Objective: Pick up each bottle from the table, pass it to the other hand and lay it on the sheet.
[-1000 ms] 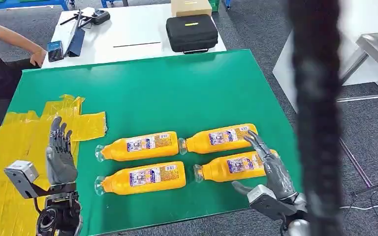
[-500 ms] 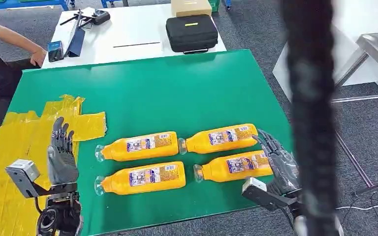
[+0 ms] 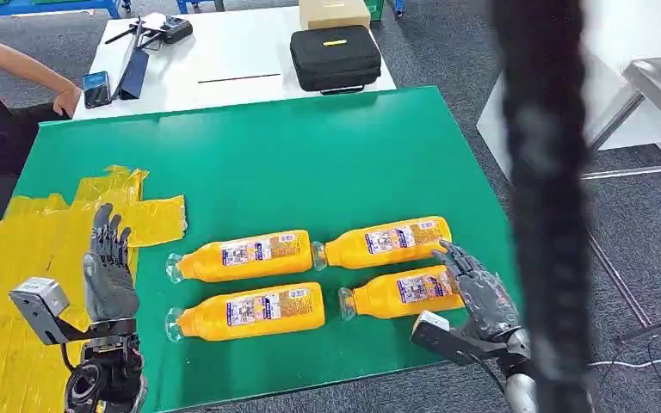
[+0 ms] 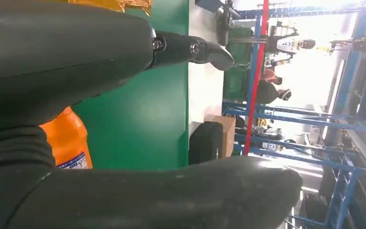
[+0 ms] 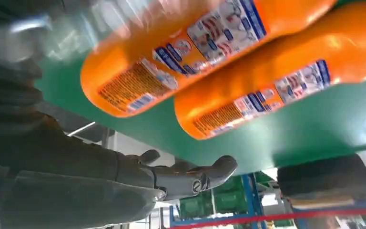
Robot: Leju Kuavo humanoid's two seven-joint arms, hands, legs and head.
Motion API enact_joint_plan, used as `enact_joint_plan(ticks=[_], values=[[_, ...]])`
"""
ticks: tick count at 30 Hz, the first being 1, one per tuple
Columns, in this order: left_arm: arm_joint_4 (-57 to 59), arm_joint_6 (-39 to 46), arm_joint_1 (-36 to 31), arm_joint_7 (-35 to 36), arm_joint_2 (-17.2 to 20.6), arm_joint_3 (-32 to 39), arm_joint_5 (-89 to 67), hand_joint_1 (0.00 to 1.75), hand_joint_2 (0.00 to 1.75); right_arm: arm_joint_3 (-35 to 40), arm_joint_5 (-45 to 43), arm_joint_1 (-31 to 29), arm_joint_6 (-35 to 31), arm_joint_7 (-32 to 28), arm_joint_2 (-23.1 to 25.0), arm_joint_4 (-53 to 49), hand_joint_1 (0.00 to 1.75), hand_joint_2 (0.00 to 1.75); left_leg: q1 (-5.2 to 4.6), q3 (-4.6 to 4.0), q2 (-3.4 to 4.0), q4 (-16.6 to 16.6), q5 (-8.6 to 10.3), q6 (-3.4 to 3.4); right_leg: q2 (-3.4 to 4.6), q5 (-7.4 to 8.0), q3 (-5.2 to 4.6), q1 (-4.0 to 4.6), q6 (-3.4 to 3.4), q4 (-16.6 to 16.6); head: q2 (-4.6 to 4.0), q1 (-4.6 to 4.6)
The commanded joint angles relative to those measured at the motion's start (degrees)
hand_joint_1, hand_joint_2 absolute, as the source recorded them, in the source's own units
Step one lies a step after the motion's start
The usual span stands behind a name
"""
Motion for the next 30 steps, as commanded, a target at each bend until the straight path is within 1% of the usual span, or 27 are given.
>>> enact_joint_plan(ticks=[1, 2, 3, 5, 6, 7, 9, 11, 12, 13, 14, 16, 17, 18, 19, 21, 24, 25, 28, 30], values=[[2.7, 0.2, -1.6, 0.5, 0.5, -0.5, 0.4, 0.0, 0.0, 1.7, 2.4, -2.4, 1.3, 2.5, -0.8, 6.2, 0.0, 1.75, 0.06, 0.26, 0.08, 0.0, -0.09, -0.15, -0.02, -0.07, 0.27, 0.06, -0.03, -0.1, 0.0, 0.0], [2.6, 0.3, -1.6, 0.5, 0.4, -0.5, 0.5, 0.0, 0.0, 1.7, 2.6, -2.4, 1.4, 2.7, -0.8, 6.2, 0.0, 1.75, 0.05, 0.19, 0.06, 0.0, -0.06, -0.12, -0.01, -0.04, 0.21, 0.05, -0.02, -0.1, 0.0, 0.02], [2.4, 0.3, -1.5, 0.6, 0.3, -0.4, 0.5, 0.0, 0.0, 1.7, 3.0, -2.5, 1.6, 3.0, -0.7, 6.5, 0.0, 1.75, 0.08, 0.38, 0.11, 0.0, -0.16, -0.2, -0.01, -0.12, 0.39, 0.09, -0.03, -0.1, 0.0, 0.02], [2.2, 0.4, -1.5, 0.7, 0.2, -0.4, 0.6, 0.0, 0.0, 1.8, 3.8, -2.6, 1.8, 3.6, -0.9, 6.6, 0.0, 1.75, 0.04, 0.18, 0.08, 0.0, -0.07, -0.12, 0.0, -0.04, 0.19, 0.05, -0.02, -0.1, 0.0, 0.02], [2.0, 0.4, -1.3, 0.9, 0.0, -0.3, 0.6, 0.0, 0.0, 1.9, 4.7, -2.6, 1.9, 4.1, -1.0, 6.7, 0.0, 1.75, 0.09, 0.36, 0.12, 0.0, -0.16, -0.2, 0.0, -0.11, 0.38, 0.1, -0.04, -0.1, 0.0, 0.02], [1.8, 0.5, -1.2, 1.0, -0.1, -0.2, 0.6, 0.0, 0.0, 2.0, 5.3, -2.6, 1.9, 4.6, -1.2, 6.8, 0.0, 1.75, 0.07, 0.27, 0.09, 0.0, -0.11, -0.16, -0.01, -0.07, 0.29, 0.08, -0.03, -0.1, 0.0, 0.02], [1.5, 0.5, -1.0, 1.1, -0.2, 0.0, 0.7, 0.0, 0.0, 1.7, 6.1, -2.9, 1.8, 5.2, -1.5, 7.1, 0.0, 1.75, 0.09, 0.4, 0.16, 0.0, -0.2, -0.21, 0.03, -0.13, 0.42, 0.1, -0.03, -0.1, 0.0, 0.0], [1.5, 0.5, -1.0, 1.1, -0.2, 0.0, 0.7, 0.0, 0.0, 1.7, 6.1, -2.9, 1.8, 5.2, -1.5, 7.1, 0.0, 1.75, 0.04, 0.17, 0.09, 0.0, -0.07, -0.11, 0.01, -0.03, 0.18, 0.05, -0.02, -0.1, 0.0, 0.02], [1.6, 0.5, -1.0, 1.1, -0.2, 0.1, 0.7, 0.0, 0.0, 1.5, 6.0, -3.1, 1.8, 5.1, -1.6, 7.1, 0.0, 1.75, 0.07, 0.35, 0.13, 0.0, -0.17, -0.18, 0.01, -0.11, 0.37, 0.08, -0.03, -0.1, 0.0, 0.0], [1.6, 0.5, -1.0, 1.1, -0.2, 0.1, 0.7, 0.0, 0.0, 1.5, 6.0, -3.1, 1.8, 5.1, -1.6, 7.1, 0.0, 1.75, 0.06, 0.24, 0.1, 0.0, -0.11, -0.14, 0.01, -0.07, 0.26, 0.06, -0.02, -0.1, 0.0, 0.02], [1.6, 0.5, -1.0, 1.1, -0.2, 0.1, 0.7, 0.0, 0.0, 1.5, 6.0, -3.1, 1.8, 5.1, -1.6, 7.1, 0.0, 1.75, 0.08, 0.36, 0.15, 0.0, -0.18, -0.19, 0.02, -0.12, 0.38, 0.09, -0.03, -0.1, 0.0, 0.02], [1.8, 0.5, -1.2, 1.2, -0.4, 0.3, 0.7, 0.0, 0.0, 1.3, 6.6, -3.1, 1.8, 5.7, -1.4, 7.2, 0.0, 1.75, 0.05, 0.24, 0.11, 0.0, -0.11, -0.14, 0.02, -0.07, 0.26, 0.06, -0.02, -0.1, 0.0, 0.02], [1.9, 0.4, -1.3, 1.3, -0.5, 0.4, 0.7, 0.0, 0.0, 1.2, 6.8, -3.1, 1.9, 5.9, -1.3, 7.3, 0.0, 1.75, 0.09, 0.4, 0.14, 0.0, -0.2, -0.21, 0.01, -0.15, 0.43, 0.1, -0.03, -0.1, 0.0, 0.02], [2.0, 0.3, -1.4, 1.5, -0.6, 0.4, 0.7, 0.0, 0.0, 1.2, 7.2, -3.4, 2.3, 6.2, -1.2, 7.6, 0.0, 1.75, 0.05, 0.27, 0.09, 0.0, -0.11, -0.16, -0.01, -0.08, 0.28, 0.06, -0.02, -0.1, 0.0, 0.02], [2.1, 0.2, -1.5, 1.5, -0.6, 0.4, 0.7, 0.0, 0.0, 1.2, 7.4, -3.5, 2.6, 6.2, -1.1, 7.9, 0.0, 1.75, 0.12, 0.48, 0.14, 0.0, -0.25, -0.25, -0.01, -0.19, 0.52, 0.13, -0.04, 0.0, 0.0, 0.02], [2.4, 0.1, -1.9, 1.6, -0.7, 0.4, 0.7, 0.0, 0.0, 1.2, 7.5, -3.9, 3.0, 6.2, -1.1, 8.5, 0.0, 1.75, 0.07, 0.2, 0.08, 0.0, -0.09, -0.14, 0.0, -0.05, 0.22, 0.07, -0.02, -0.1, 0.0, 0.02], [2.5, 0.1, -2.1, 1.6, -0.8, 0.4, 0.7, 0.0, 0.0, 1.2, 7.5, -4.1, 3.0, 6.2, -1.1, 8.8, 0.0, 1.75, 0.07, 0.26, 0.1, 0.0, -0.11, -0.16, -0.01, -0.07, 0.28, 0.07, -0.02, -0.1, 0.0, 0.02], [2.7, -0.2, -2.3, 1.8, -0.9, 0.5, 0.7, 0.0, 0.0, 1.3, 7.9, -4.4, 3.3, 6.3, -1.2, 9.4, 0.0, 1.75, 0.1, 0.46, 0.13, 0.0, -0.22, -0.24, -0.02, -0.17, 0.49, 0.11, -0.04, 0.0, 0.0, 0.0], [3.2, -0.5, -2.5, 2.1, -1.1, 0.4, 0.6, 0.0, 0.0, 1.9, 7.9, -5.0, 4.4, 5.9, -1.7, 11.6, 0.0, 1.75, 0.05, 0.2, 0.07, 0.0, -0.07, -0.12, -0.02, -0.04, 0.21, 0.05, -0.02, -0.1, 0.0, 0.02], [4.0, -0.6, -3.1, 2.1, -1.2, 0.3, 0.6, 0.0, 0.0, 3.1, 8.1, -5.7, 5.4, 5.8, -2.5, 13.7, 0.0, 1.75, 0.12, 0.47, 0.12, 0.0, -0.21, -0.23, -0.03, -0.15, 0.52, 0.13, -0.03, -0.1, 0.0, 0.02]])
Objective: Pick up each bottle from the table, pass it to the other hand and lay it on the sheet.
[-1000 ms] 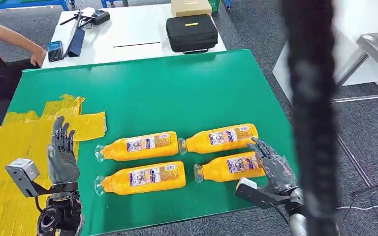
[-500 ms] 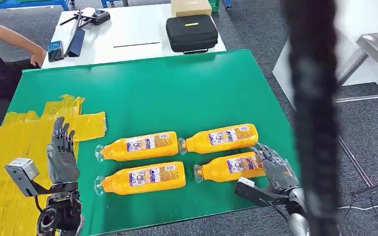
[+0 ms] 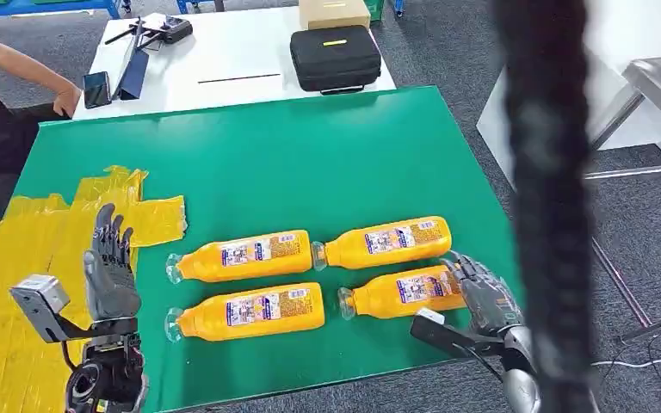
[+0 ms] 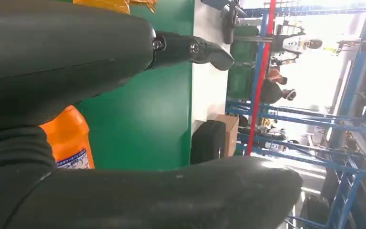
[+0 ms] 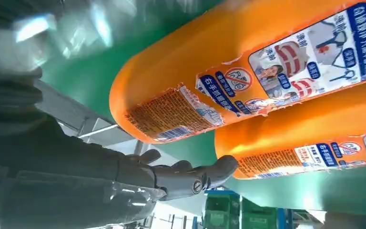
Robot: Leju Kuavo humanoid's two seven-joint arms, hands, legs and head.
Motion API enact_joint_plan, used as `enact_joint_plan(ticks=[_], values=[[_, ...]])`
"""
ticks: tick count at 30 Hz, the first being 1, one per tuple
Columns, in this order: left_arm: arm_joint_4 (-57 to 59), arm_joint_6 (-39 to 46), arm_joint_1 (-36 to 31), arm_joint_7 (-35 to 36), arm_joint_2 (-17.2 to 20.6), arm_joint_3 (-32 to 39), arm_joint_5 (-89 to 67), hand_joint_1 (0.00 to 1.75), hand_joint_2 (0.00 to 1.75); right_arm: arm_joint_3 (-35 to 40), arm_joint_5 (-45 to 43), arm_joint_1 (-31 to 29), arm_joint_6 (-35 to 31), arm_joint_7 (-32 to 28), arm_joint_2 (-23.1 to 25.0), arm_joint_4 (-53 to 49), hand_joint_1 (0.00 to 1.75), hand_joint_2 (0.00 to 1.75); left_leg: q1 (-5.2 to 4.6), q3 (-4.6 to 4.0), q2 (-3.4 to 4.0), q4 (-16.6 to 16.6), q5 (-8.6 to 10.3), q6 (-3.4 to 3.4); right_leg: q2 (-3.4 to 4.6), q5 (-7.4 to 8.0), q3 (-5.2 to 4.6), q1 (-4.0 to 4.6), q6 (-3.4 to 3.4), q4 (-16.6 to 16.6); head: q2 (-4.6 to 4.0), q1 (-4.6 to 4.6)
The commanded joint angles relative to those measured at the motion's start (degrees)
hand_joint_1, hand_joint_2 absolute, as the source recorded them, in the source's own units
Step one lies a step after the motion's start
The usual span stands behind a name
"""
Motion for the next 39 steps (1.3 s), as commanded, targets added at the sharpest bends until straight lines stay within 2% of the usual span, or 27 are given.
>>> enact_joint_plan(ticks=[1, 7, 8, 9, 10, 22, 30, 34, 35, 37, 38, 39], values=[[4.3, -0.5, -3.2, 0.6, -0.8, 0.2, 0.0, 0.0, 0.0, 3.1, 0.4, -3.6, 3.0, -0.4, -1.5, 9.2, 0.0, 1.75, 0.1, 0.38, 0.09, 0.0, -0.14, -0.19, -0.04, -0.09, 0.42, 0.11, -0.03, -0.1, 0.0, 0.0], [6.8, -0.8, -6.2, 1.2, -1.0, 0.3, 0.3, 0.0, 0.0, 8.3, 1.0, -6.7, 8.2, 0.1, -4.9, 15.7, 0.02, 1.75, 0.07, 0.34, 0.02, -0.1, -0.07, -0.14, -0.08, -0.06, 0.39, 0.08, -0.01, -0.1, 0.0, 0.02], [7.2, -0.9, -6.7, 1.3, -1.0, 0.3, 0.4, 0.0, 0.0, 9.4, 0.8, -7.4, 8.9, -0.3, -5.6, 17.0, 1.4, 1.75, 0.12, 0.43, 0.04, 0.0, -0.12, -0.19, -0.08, -0.09, 0.51, 0.13, -0.02, -0.1, 0.0, 0.02], [7.4, -0.9, -6.9, 1.3, -1.0, 0.2, 0.4, 0.0, 0.0, 9.9, 0.5, -7.7, 9.4, -0.6, -6.0, 17.6, 1.66, 1.75, 0.1, 0.37, 0.05, 0.0, -0.07, -0.14, -0.05, -0.03, 0.42, 0.11, -0.02, -0.1, 0.0, 0.0], [7.7, -0.9, -7.1, 1.4, -1.0, 0.2, 0.5, 0.0, 0.0, 11.3, -0.2, -8.1, 10.3, -1.0, -7.2, 18.6, 1.75, 1.75, 0.12, 0.57, 0.04, 0.0, -0.14, -0.21, -0.11, -0.11, 0.64, 0.13, -0.02, -0.2, 0.0, 0.02], [8.0, -0.9, -7.2, 1.4, -0.9, 0.2, 0.7, 0.0, 0.0, 12.5, -1.1, -8.2, 11.1, -1.3, -8.3, 19.0, 1.75, 1.75, 0.13, 1.0, -0.05, 0.0, -0.16, -0.19, -0.23, -0.13, 1.04, 0.16, -0.01, -0.2, 0.0, 0.02], [8.1, -0.5, -6.9, 1.2, -0.2, -0.1, 2.2, 0.0, 0.0, 17.2, -4.4, -9.1, 14.8, -1.4, -13.3, 21.7, 1.75, 1.75, 0.1, 1.29, -0.1, -0.1, -0.19, -0.03, -0.22, -0.2, 1.3, 0.13, 0.13, -0.2, 0.0, 0.04], [8.4, -0.6, -7.2, 1.0, 0.1, -0.4, 2.9, 0.0, 0.0, 18.1, -5.7, -6.6, 17.7, -0.1, -14.6, 20.2, 1.75, 1.75, 0.15, 1.6, -0.25, -0.1, -0.28, -0.05, -0.4, -0.35, 1.67, 0.18, 0.17, -0.4, 0.0, 0.02], [8.5, -0.6, -7.3, 1.0, 0.2, -0.4, 3.1, 0.0, 0.0, 17.8, -5.7, -6.2, 17.5, 0.7, -14.1, 19.8, 1.75, 1.75, 0.16, 1.75, -0.3, -0.1, -0.35, 0.01, -0.44, -0.44, 1.69, 0.22, 0.21, -0.4, 0.0, 0.02], [7.6, -1.0, -6.3, 1.0, 0.3, 0.2, 4.6, 0.0, 0.0, 15.6, -7.4, -5.7, 12.8, 0.1, -11.6, 18.0, 1.75, 1.75, 0.18, 2.06, -0.3, -0.1, -0.55, 0.07, -0.44, -0.65, 1.64, 0.24, 0.15, -0.5, 0.0, 0.04], [6.6, -1.8, -5.5, 0.9, 0.5, 0.5, 5.6, 0.0, 0.0, 12.8, -11.7, -5.6, 9.0, -3.9, -9.9, 16.3, 1.75, 1.75, 0.15, 2.41, -0.22, -0.1, -0.81, 0.01, -0.31, -0.93, 1.96, 0.22, 0.2, -0.4, 0.0, 0.02], [5.8, -2.2, -4.6, 0.8, 0.6, 1.0, 6.3, 0.0, 0.0, 10.2, -15.7, -5.6, 8.3, -6.3, -8.7, 14.5, 1.75, 1.75, 0.13, 2.66, -0.1, -0.1, -0.9, 0.16, -0.17, -0.93, 2.16, 0.2, 0.23, -0.5, 0.0, 0.02]])
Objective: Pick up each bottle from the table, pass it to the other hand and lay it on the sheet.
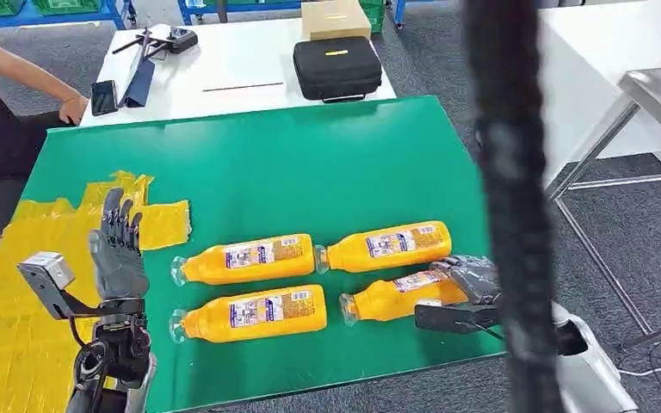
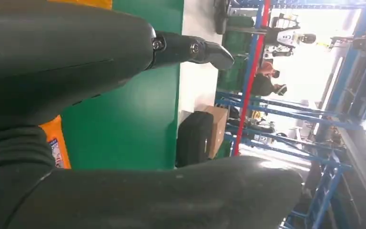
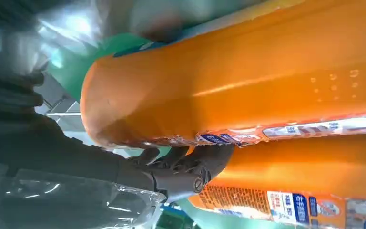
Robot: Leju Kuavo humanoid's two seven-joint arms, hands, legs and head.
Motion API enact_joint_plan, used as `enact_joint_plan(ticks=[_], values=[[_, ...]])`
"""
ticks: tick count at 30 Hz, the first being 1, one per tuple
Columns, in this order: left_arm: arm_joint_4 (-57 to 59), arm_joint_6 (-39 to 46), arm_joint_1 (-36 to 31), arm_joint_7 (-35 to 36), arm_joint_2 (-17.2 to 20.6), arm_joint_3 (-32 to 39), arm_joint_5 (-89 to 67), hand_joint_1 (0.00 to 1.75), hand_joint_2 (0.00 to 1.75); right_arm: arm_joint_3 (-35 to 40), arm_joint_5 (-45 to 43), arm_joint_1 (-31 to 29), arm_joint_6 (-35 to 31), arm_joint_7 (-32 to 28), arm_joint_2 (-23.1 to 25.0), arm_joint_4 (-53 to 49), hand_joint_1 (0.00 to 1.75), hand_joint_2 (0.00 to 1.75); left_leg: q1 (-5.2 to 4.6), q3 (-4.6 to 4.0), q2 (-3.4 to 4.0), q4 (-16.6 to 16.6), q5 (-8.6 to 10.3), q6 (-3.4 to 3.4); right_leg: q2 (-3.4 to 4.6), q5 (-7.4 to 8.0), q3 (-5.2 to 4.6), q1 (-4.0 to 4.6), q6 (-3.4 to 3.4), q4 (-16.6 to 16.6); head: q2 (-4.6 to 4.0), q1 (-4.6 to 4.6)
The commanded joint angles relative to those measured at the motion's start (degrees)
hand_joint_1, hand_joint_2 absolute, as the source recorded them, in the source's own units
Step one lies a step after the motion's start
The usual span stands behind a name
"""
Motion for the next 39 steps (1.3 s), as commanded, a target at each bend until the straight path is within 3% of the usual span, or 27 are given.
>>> enact_joint_plan(ticks=[1, 3, 4, 10, 12, 13, 19, 24, 27, 28, 34, 35, 39], values=[[0.2, -1.9, 1.7, -0.4, 1.4, 1.6, 4.1, 0.0, 0.0, -8.0, -16.4, 7.3, -7.1, -9.0, 6.9, -2.8, 1.75, 1.75, 0.15, 0.23, -0.11, -0.1, -0.05, -0.21, -0.23, -0.07, 0.38, 0.14, -0.02, -0.2, 0.0, 0.02], [-0.8, -2.4, 3.1, -0.6, 1.6, 2.3, 4.4, 0.0, 0.0, -12.0, -20.1, 7.8, -5.3, -9.9, 7.9, -7.1, 1.75, 1.75, 0.05, 0.31, 0.05, -0.1, -0.15, -0.07, -0.04, -0.13, 0.59, 0.04, 0.0, -0.1, 0.0, 0.07], [-1.6, -2.8, 4.0, -1.4, 1.5, 2.9, 4.8, 0.0, 0.0, -19.0, -29.0, 9.2, -5.3, -15.0, 11.9, -11.7, 1.75, 1.75, 0.07, 0.18, 0.15, -0.2, -0.12, -0.16, 0.02, -0.07, 0.91, 0.05, -0.01, -0.2, 0.0, -0.02], [-2.1, -3.0, 4.2, -1.4, 1.3, 3.0, 4.8, 0.0, 0.0, -22.6, -29.3, 11.5, -1.6, -14.7, 12.9, -15.7, 1.75, 1.75, 0.03, -0.44, -0.04, 0.0, -0.18, -0.08, -0.14, -0.15, 0.37, -0.01, 0.04, 0.0, 0.0, -0.02], [-3.0, -3.2, 4.9, -2.1, 1.2, 3.0, 5.2, 0.0, 0.0, -27.7, -32.9, 12.6, -2.3, -17.1, 15.7, -18.3, 1.75, 1.75, 0.07, -0.45, -0.01, 0.0, -0.21, -0.09, -0.12, -0.17, 0.37, 0.05, 0.06, -0.1, 0.0, 0.02], [-3.6, -3.2, 5.5, -2.0, 1.2, 3.0, 5.2, 0.0, 1.75, -29.6, -33.3, 13.5, -2.0, -16.7, 16.4, -20.2, 1.75, 1.75, 0.02, -0.51, 0.01, 0.0, -0.19, -0.06, -0.1, -0.17, 0.3, 0.0, 0.09, 0.0, 0.0, -0.02], [-4.8, -5.1, 5.8, -1.2, 0.4, 2.0, 6.0, 0.0, 1.75, -39.1, -39.3, 12.4, 0.8, -16.1, 24.5, -24.1, 1.75, 1.75, 0.03, -0.68, -0.03, 0.0, -0.2, -0.07, -0.12, -0.19, 0.13, 0.0, 0.08, 0.0, 0.0, 0.02], [-3.5, -5.2, 3.6, -0.8, 0.2, 0.6, 6.0, 0.0, 1.75, -31.0, -30.5, 9.8, -5.0, -12.4, 23.9, -20.7, 1.75, 1.75, 0.04, -0.74, 0.05, 0.0, -0.17, -0.07, -0.05, -0.13, 0.05, 0.01, 0.08, 0.0, 0.0, 0.0], [-3.0, -5.2, 3.2, -0.6, 0.4, 0.5, 6.1, 0.0, 1.75, -26.7, -30.4, 8.9, -5.8, -10.6, 22.0, -17.6, 1.75, 1.75, 0.05, -0.68, 0.23, 0.0, -0.2, -0.09, 0.1, -0.1, 0.08, 0.02, 0.08, -0.1, 0.0, -0.04], [-2.7, -5.1, 3.2, -0.6, 0.7, 0.4, 6.3, 0.0, 1.75, -24.2, -26.2, 8.6, -6.5, -7.8, 20.6, -16.4, 1.06, 1.75, 0.08, -0.62, 0.27, 0.0, -0.24, -0.15, 0.1, -0.12, 0.14, 0.05, 0.07, -0.1, 0.0, 0.0], [-2.5, -5.0, 3.4, -0.5, 1.0, 0.5, 6.4, 0.0, 1.75, -22.7, -25.5, 8.4, -7.9, -7.6, 20.5, -15.6, 1.06, 1.75, 0.05, -0.63, 0.19, 0.0, -0.21, -0.08, 0.02, -0.14, 0.15, 0.02, 0.09, -0.1, 0.0, -0.02], [-2.5, -5.0, 3.4, -0.5, 1.0, 0.5, 6.4, 0.0, 1.75, -22.7, -25.6, 8.5, -7.9, -7.5, 20.3, -15.7, 0.0, 1.75, 0.07, -0.58, 0.17, 0.0, -0.24, -0.13, -0.01, -0.17, 0.21, 0.04, 0.08, -0.1, 0.0, 0.0], [-1.5, -4.8, 2.7, -0.5, 0.8, 0.5, 6.8, 0.0, 1.75, -16.8, -25.0, 7.1, -6.2, -4.9, 19.6, -12.5, 0.0, 1.75, 0.08, -0.57, 0.24, 0.0, -0.26, -0.12, 0.07, -0.15, 0.22, 0.05, 0.09, -0.1, 0.0, -0.02]])
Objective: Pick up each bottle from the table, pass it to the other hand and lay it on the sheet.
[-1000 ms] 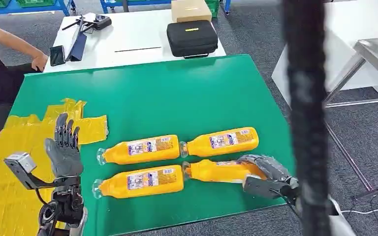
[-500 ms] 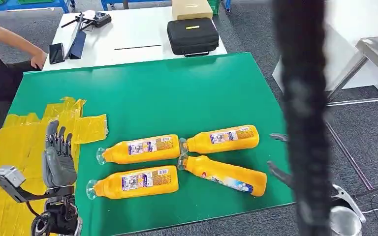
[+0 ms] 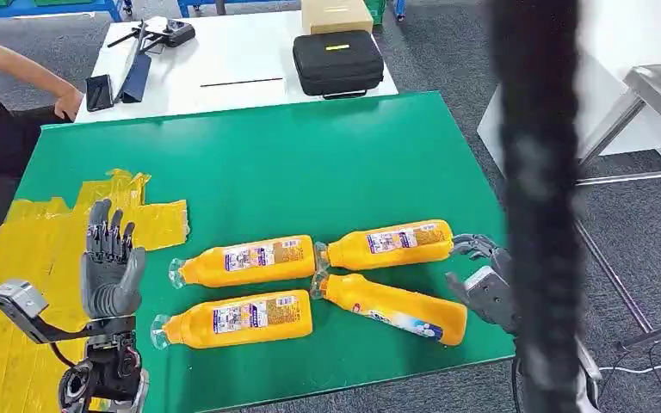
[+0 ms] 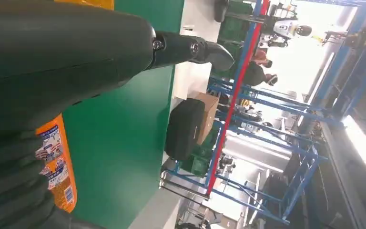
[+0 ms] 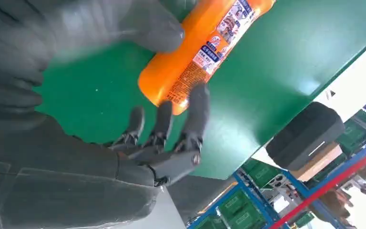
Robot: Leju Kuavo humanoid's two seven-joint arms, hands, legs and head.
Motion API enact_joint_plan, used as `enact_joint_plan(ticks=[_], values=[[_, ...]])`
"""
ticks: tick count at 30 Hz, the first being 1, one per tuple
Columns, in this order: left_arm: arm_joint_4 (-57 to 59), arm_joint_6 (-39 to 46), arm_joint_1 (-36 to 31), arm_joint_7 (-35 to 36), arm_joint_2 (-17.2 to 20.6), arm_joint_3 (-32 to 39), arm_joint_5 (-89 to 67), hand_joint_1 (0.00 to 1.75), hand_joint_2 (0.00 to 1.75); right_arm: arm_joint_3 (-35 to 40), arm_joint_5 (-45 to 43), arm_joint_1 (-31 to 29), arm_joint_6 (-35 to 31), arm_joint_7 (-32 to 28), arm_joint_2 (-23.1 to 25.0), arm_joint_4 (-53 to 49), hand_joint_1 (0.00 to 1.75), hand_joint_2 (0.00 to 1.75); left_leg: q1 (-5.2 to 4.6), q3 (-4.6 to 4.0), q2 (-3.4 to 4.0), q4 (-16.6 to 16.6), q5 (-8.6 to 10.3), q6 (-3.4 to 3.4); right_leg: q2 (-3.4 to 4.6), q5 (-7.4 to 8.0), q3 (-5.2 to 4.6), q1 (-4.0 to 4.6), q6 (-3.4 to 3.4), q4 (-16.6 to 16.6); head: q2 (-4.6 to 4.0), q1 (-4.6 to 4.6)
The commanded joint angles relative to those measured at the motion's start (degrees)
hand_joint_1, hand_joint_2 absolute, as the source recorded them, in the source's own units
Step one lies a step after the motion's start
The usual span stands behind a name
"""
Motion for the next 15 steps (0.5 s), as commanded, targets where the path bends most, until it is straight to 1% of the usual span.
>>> enact_joint_plan(ticks=[1, 3, 5, 6, 7, 8, 11, 12, 13, 14, 15], values=[[4.3, 0.3, -2.5, 0.4, 0.5, -0.6, 0.5, 0.0, 1.75, 10.4, 1.6, -3.6, 1.1, 3.6, -1.5, 8.1, 0.0, 0.0, 0.06, 0.18, 0.24, 0.0, -0.06, -0.17, 0.14, 0.02, 0.16, 0.06, -0.04, -0.1, 0.0, -0.02], [5.1, 0.3, -2.9, 0.5, 0.4, -0.9, 0.6, 0.0, 1.75, 13.1, 2.1, -4.6, 0.9, 3.7, -2.0, 9.6, 0.0, 0.0, 0.06, 0.15, 0.21, 0.0, -0.05, -0.17, 0.12, 0.03, 0.12, 0.06, -0.04, -0.1, 0.0, -0.02], [6.1, 0.5, -3.4, 0.5, 0.4, -1.1, 0.9, 0.0, 1.75, 15.2, 0.3, -5.2, -0.1, 1.5, -2.7, 10.3, 0.0, 0.0, 0.08, 0.12, 0.18, 0.0, -0.04, -0.16, 0.1, 0.03, 0.11, 0.08, -0.04, -0.1, 0.0, -0.02], [6.4, 1.0, -3.3, 0.1, 0.5, -1.0, 1.2, 0.0, 1.75, 16.9, -1.8, -5.4, -0.8, -2.0, -3.0, 9.5, 0.0, 1.75, 0.07, 0.18, 0.19, 0.0, -0.06, -0.21, 0.07, 0.01, 0.17, 0.07, -0.05, -0.1, 0.0, -0.02], [6.4, 1.0, -3.3, 0.1, 0.5, -0.9, 1.3, 0.0, 1.75, 17.1, -1.8, -5.4, -0.9, -2.0, -3.0, 9.2, 0.0, 1.75, 0.08, 0.2, 0.2, 0.0, -0.06, -0.22, 0.07, 0.0, 0.19, 0.07, -0.05, -0.1, 0.0, -0.02], [6.1, 1.2, -2.9, -0.1, 0.5, -0.6, 1.4, 0.0, 1.75, 18.2, -3.5, -5.4, -1.4, -3.5, -3.4, 7.9, 0.0, 1.75, 0.05, 0.12, 0.16, 0.0, -0.04, -0.15, 0.08, 0.01, 0.09, 0.05, -0.04, -0.1, 0.0, -0.02], [5.4, 1.3, -2.2, -0.1, 0.6, -0.1, 1.4, 0.0, 1.75, 19.9, -3.6, -4.5, -1.4, -3.2, -4.7, 5.5, 0.0, 1.75, 0.07, 0.19, 0.22, 0.0, -0.11, -0.23, 0.1, -0.05, 0.15, 0.07, -0.06, 0.0, 0.0, -0.04], [5.4, 1.3, -2.1, -0.1, 0.7, 0.0, 1.4, 0.0, 1.75, 21.2, -2.1, -3.8, -0.8, -1.4, -5.7, 4.9, 0.0, 1.75, 0.02, 0.06, 0.1, 0.0, -0.04, -0.13, 0.02, -0.02, 0.03, 0.02, -0.03, 0.0, 0.0, -0.04], [5.5, 1.3, -2.1, -0.1, 0.8, 0.1, 1.5, 0.0, 1.75, 22.4, -0.6, -3.3, -0.2, 0.4, -6.5, 4.6, 0.0, 1.75, 0.09, 0.3, 0.21, 0.0, -0.2, -0.31, 0.03, -0.15, 0.28, 0.09, -0.07, 0.0, 0.0, -0.04], [5.5, 1.2, -2.1, -0.1, 0.9, 0.1, 1.5, 0.0, 1.75, 23.2, 0.9, -2.9, -0.2, 1.6, -6.7, 4.6, 0.0, 1.75, 0.03, 0.1, 0.06, 0.0, -0.05, -0.15, -0.03, -0.05, 0.09, 0.03, -0.03, 0.0, 0.0, -0.02], [5.4, 1.2, -2.0, -0.1, 1.2, 0.1, 1.7, 0.0, 1.75, 24.4, 3.9, -2.3, 0.0, 4.5, -6.8, 4.7, 0.0, 1.75, 0.07, 0.2, 0.09, 0.0, -0.11, -0.21, -0.04, -0.1, 0.21, 0.07, -0.04, 0.0, 0.0, -0.02]])
